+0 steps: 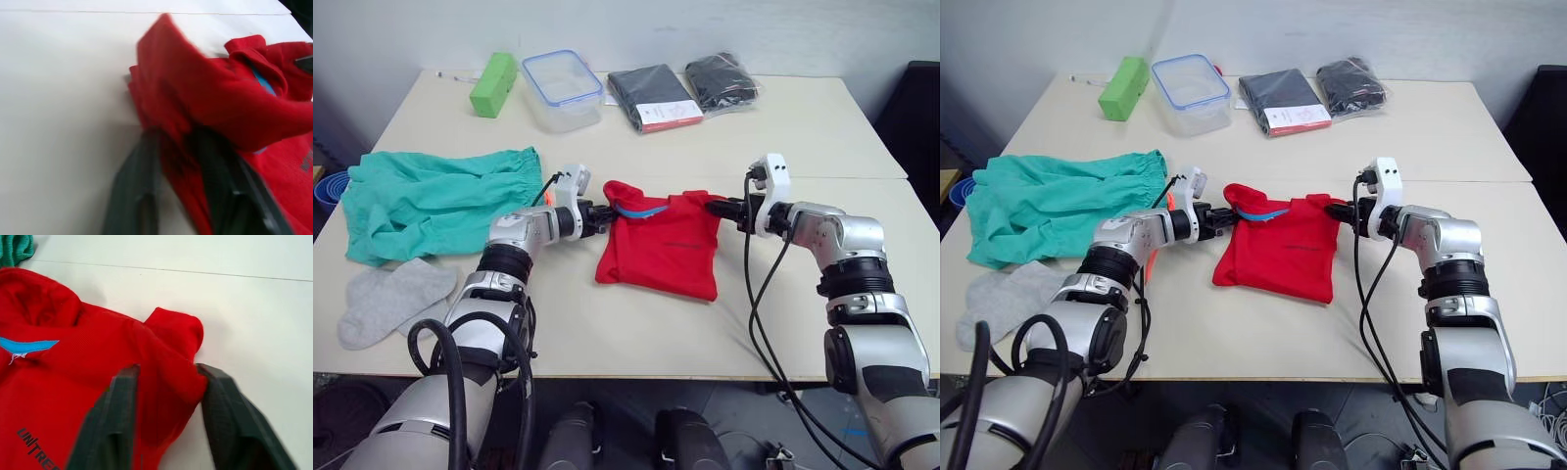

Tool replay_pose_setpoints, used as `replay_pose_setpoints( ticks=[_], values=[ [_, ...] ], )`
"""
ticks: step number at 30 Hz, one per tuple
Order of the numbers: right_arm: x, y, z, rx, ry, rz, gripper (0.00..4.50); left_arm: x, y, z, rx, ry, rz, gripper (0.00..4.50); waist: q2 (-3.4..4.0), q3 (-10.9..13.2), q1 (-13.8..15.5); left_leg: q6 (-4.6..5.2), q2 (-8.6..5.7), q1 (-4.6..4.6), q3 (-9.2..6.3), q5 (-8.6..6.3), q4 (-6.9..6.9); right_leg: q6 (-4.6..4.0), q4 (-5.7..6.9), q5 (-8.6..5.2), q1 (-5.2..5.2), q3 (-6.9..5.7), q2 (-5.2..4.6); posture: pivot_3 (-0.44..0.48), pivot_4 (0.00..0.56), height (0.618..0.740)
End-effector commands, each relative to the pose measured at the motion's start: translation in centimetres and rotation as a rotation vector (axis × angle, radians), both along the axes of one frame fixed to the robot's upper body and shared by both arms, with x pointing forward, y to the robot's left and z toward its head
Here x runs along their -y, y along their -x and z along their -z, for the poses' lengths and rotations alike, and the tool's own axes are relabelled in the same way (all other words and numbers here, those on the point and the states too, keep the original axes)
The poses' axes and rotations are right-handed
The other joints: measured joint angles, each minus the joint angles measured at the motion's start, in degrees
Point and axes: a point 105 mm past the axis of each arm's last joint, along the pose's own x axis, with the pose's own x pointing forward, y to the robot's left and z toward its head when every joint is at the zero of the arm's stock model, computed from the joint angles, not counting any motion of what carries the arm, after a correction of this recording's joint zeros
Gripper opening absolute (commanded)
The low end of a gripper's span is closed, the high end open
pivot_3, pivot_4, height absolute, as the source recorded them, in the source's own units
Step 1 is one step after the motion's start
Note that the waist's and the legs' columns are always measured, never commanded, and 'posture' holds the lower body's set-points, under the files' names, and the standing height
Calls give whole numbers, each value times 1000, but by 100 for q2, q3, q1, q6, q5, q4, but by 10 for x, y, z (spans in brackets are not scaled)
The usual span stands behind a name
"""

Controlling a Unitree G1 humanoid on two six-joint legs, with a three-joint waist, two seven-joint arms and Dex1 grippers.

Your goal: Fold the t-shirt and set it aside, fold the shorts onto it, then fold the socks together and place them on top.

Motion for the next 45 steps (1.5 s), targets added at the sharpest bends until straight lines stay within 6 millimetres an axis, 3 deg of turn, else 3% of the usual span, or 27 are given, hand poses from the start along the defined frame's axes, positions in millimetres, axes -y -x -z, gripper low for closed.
replay_pose_setpoints(
  ticks=[1, 4, 7, 10, 15, 19, 27, 28, 31, 35, 41, 43, 45],
  values=[
    [10, 5, -32, 112, 5, 6, 3364, -10, -2, -26, 56, 22, 6, 2471, 0, 0, 1, 0, 0, -2, 2, 0, 0, 0, 1, 0, -4, 2, 0, 0, 150, 740],
    [12, 20, -45, 212, 61, -42, 4398, -21, 4, -42, 115, 11, 45, 3443, 0, 0, 0, -2, 0, -14, 13, 1, 0, 0, 12, 0, -26, 11, 0, 0, 150, 740],
    [1, 53, -58, 343, 156, -187, 4500, -29, 25, -56, 267, -102, 171, 4359, 1, 0, 2, -6, 1, -53, 17, 3, 3, 0, 22, 0, -69, 14, 4, 0, 150, 740],
    [-19, 99, -51, 435, 298, -394, 4500, -27, 67, -53, 419, -279, 408, 4456, 3, -1, -1, -10, 1, -63, 18, 2, -8, 0, 17, 0, -80, 16, 10, 0, 150, 740],
    [-36, 140, -18, 549, 568, -600, 4500, -21, 117, -26, 556, -530, 711, 4456, 3, 0, 36, -14, 10, -53, 19, 0, 12, -1, 3, 0, -62, 16, 11, 0, 150, 740],
    [-48, 147, 7, 634, 718, -685, 4500, -13, 118, -3, 615, -643, 772, 4456, 2, 0, 55, 3, -4, -46, 23, 9, 12, -8, -5, 10, -58, 18, -8, 0, 150, 740],
    [-56, 132, 36, 710, 912, -718, 4500, -4, 98, 7, 697, -740, 728, 4456, 2, 0, 30, -1, 4, -38, 25, 19, 12, -11, 8, 12, -63, 14, -5, 0, 150, 740],
    [-55, 129, 39, 717, 936, -713, 4321, -4, 97, 9, 702, -753, 730, 4487, 2, 0, 29, -1, 4, -38, 28, 20, 9, -12, 10, 12, -64, 14, -4, 0, 150, 740],
    [-49, 124, 48, 729, 1003, -717, 3517, -5, 94, 15, 714, -777, 742, 3860, 2, -1, 33, 2, 4, -37, 28, 21, 14, -11, 11, 12, -61, 12, -4, 0, 150, 740],
    [-43, 118, 52, 732, 1039, -702, 2202, -7, 91, 26, 718, -812, 765, 2673, 2, -1, 39, 4, 4, -27, 27, 23, 25, -11, 15, 12, -49, 14, -6, 0, 150, 740],
    [-34, 117, 51, 734, 1057, -700, 28, -13, 82, 24, 736, -829, 739, 695, 2, -1, 29, 4, 5, 30, 21, 20, 13, -12, 0, 12, 10, 14, -9, 0, 150, 740],
    [-31, 117, 50, 735, 1062, -704, 0, -17, 80, 23, 740, -844, 735, 64, 2, -1, 29, 3, 5, 30, 19, 19, 13, -12, 1, 12, 10, 14, -9, 0, 150, 740],
    [-29, 118, 49, 739, 1064, -707, 0, -24, 77, 23, 743, -865, 731, 22, 2, -1, 30, 3, 5, 29, 19, 19, 13, -12, 1, 12, 10, 13, -9, 0, 150, 740]
  ],
)
